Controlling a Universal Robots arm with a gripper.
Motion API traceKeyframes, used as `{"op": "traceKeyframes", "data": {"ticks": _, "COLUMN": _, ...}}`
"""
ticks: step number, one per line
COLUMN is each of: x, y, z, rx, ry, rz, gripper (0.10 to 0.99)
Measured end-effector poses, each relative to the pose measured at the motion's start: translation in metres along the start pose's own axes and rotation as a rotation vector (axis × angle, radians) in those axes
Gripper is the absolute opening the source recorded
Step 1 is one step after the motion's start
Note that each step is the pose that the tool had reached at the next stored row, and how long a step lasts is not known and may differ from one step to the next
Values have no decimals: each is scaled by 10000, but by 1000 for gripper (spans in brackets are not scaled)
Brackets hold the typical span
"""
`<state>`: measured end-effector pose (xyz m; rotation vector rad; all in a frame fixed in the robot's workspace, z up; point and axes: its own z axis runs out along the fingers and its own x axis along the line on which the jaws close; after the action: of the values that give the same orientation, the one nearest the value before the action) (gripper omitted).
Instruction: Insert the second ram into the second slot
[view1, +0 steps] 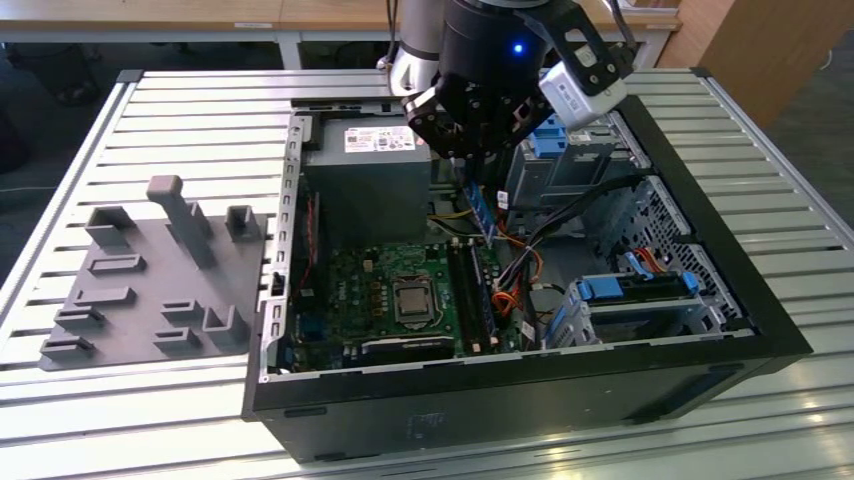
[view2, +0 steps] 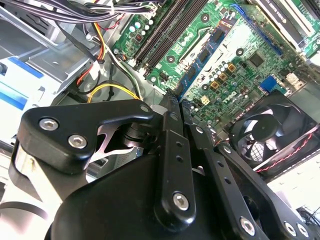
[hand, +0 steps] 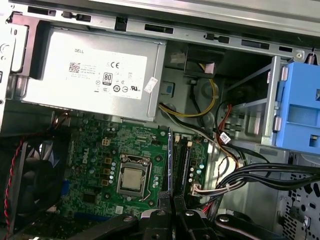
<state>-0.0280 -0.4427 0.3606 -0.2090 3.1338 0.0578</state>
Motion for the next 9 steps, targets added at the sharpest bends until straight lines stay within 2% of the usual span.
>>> {"op": "traceKeyframes", "data": {"ticks": 9, "x": 0, "y": 0, "z": 2, "rx": 0, "ry": -4, "rz": 102, "gripper": 137}}
